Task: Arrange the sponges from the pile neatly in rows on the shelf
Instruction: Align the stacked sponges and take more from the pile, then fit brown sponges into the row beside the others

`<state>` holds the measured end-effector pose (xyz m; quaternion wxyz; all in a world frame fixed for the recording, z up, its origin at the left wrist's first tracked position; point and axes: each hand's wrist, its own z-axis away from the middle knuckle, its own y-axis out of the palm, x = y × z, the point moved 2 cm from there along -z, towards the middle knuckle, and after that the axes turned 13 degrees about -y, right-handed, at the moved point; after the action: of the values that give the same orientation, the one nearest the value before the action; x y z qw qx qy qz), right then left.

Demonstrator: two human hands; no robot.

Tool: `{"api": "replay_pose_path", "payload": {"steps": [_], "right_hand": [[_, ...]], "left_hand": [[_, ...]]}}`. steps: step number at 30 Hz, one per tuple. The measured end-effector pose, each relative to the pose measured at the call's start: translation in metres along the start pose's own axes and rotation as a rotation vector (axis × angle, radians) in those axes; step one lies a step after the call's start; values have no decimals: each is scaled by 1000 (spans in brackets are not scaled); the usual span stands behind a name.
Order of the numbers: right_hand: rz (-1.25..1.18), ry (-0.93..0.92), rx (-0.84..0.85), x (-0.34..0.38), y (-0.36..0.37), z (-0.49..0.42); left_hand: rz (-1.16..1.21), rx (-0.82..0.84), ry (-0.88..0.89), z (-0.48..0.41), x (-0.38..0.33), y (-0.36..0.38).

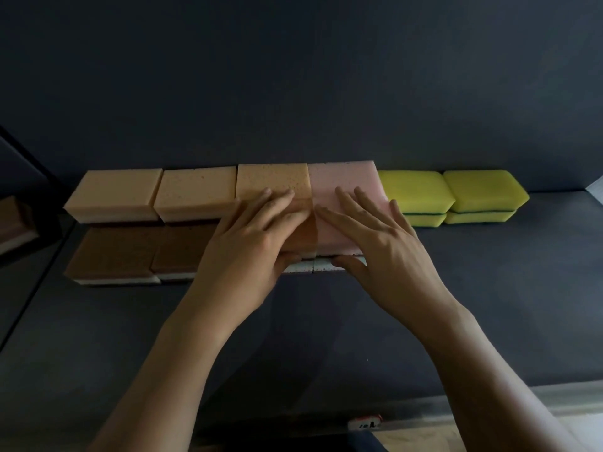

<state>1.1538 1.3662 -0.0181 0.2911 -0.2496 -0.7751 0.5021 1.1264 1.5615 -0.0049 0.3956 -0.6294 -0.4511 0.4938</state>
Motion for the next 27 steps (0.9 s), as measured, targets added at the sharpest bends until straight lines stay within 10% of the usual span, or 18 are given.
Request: {"api": "replay_pose_path", "payload": {"steps": [16, 27], "right_hand": [[-266, -281, -189, 67, -16, -4], [-297, -502, -31, 184, 37, -66]], "left_hand": [[22, -223, -204, 80, 15, -40], [-96, -210, -565, 158, 125, -78]]}}
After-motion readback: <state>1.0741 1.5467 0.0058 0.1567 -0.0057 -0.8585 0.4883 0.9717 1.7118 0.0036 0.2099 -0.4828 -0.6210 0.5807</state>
